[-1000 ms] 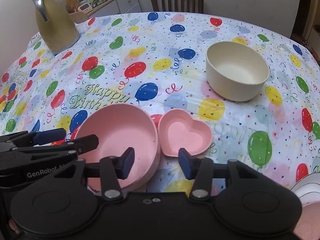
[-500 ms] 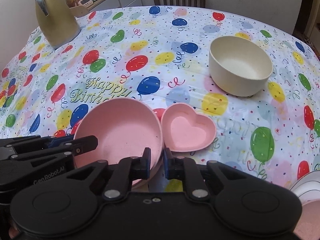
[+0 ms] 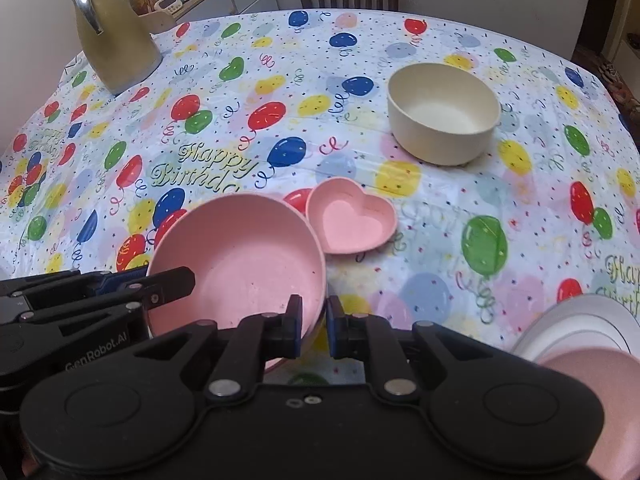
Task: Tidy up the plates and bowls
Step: 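Lift the pink bowl and carry it beside the plate stack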
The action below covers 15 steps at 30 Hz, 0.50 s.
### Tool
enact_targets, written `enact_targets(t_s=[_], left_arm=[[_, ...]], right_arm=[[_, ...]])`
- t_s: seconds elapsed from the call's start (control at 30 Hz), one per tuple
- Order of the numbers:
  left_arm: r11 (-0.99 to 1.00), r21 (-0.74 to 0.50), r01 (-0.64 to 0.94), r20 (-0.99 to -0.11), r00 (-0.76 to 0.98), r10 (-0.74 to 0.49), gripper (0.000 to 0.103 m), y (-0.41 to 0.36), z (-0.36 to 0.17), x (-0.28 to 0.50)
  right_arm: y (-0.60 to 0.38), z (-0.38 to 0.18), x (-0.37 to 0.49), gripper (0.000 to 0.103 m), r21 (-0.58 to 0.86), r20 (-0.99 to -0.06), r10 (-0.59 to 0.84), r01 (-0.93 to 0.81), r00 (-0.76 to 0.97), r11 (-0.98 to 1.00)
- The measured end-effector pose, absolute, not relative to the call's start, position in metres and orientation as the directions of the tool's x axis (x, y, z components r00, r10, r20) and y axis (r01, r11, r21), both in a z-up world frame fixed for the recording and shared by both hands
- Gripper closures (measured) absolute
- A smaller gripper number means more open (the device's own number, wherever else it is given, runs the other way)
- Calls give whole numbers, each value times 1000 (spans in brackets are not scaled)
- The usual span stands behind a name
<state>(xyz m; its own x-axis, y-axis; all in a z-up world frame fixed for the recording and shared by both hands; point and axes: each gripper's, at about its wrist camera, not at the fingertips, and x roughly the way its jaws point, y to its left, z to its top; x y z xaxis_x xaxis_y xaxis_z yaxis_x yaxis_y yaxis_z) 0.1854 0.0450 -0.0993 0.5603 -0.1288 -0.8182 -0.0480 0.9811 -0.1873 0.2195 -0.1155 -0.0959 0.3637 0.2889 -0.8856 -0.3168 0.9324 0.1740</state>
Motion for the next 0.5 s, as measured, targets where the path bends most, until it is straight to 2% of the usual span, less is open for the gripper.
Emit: enact_targets(t_s=[0.5], left_arm=[[979,-192,-61,-852,506,-136,88,9,-113,150]], right_arm=[[-152,-106,180,91,180,-919,268,-297,289,938]])
